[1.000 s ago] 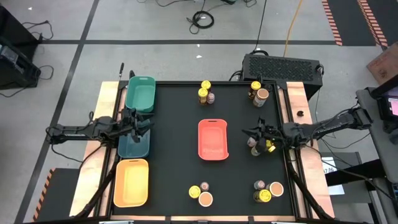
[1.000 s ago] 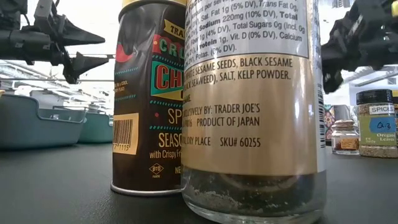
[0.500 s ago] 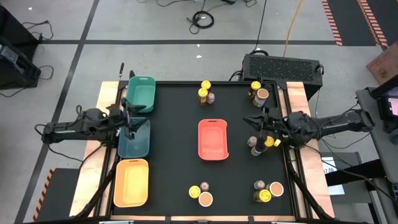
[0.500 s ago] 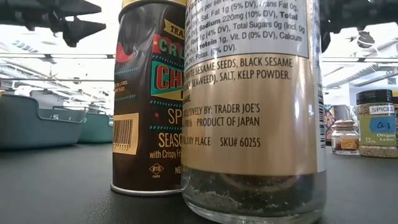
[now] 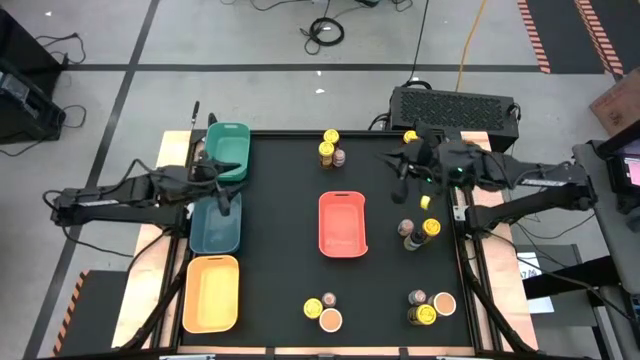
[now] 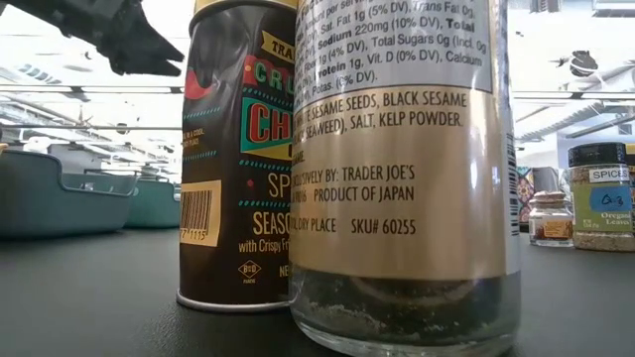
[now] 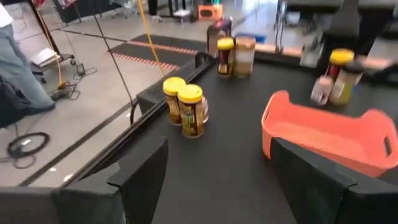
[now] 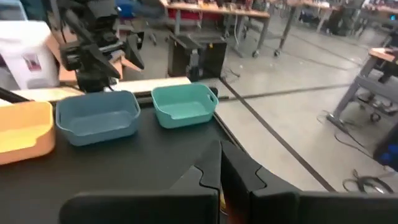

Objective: Sort spices by type
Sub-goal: Put the yellow seasoning can in the orange bin

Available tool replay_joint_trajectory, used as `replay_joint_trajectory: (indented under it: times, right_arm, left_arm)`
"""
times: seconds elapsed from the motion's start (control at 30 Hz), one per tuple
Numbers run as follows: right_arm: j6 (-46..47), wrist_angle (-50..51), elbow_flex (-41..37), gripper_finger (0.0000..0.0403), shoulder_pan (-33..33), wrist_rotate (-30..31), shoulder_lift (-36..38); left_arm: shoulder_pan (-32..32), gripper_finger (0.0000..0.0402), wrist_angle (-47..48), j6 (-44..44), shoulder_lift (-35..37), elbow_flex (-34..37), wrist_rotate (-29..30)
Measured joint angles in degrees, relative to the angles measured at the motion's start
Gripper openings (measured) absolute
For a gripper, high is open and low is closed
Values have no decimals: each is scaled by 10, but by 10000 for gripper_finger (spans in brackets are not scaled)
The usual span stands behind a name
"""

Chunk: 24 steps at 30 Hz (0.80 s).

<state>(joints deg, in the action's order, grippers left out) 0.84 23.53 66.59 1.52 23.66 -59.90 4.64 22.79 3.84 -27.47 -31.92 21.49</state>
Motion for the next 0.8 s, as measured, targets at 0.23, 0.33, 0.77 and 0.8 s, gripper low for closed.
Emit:
replay_joint_trajectory:
  times: [0.23, 0.33, 0.77, 0.8]
  right_arm:
    - [10, 58, 62, 55, 20, -66, -115]
    - [10, 62, 72, 101, 23, -90, -156]
    - [-117, 140, 191, 317, 94, -91, -320]
    - [-130, 148, 208, 327, 104, -92, -334]
  left_arm:
    - [0, 286, -8, -14, -17, -2, 17]
    - [2, 286, -23, -17, -13, -2, 22]
    - [123, 286, 78, 35, -5, -56, 54]
    - [138, 286, 91, 41, -5, -69, 64]
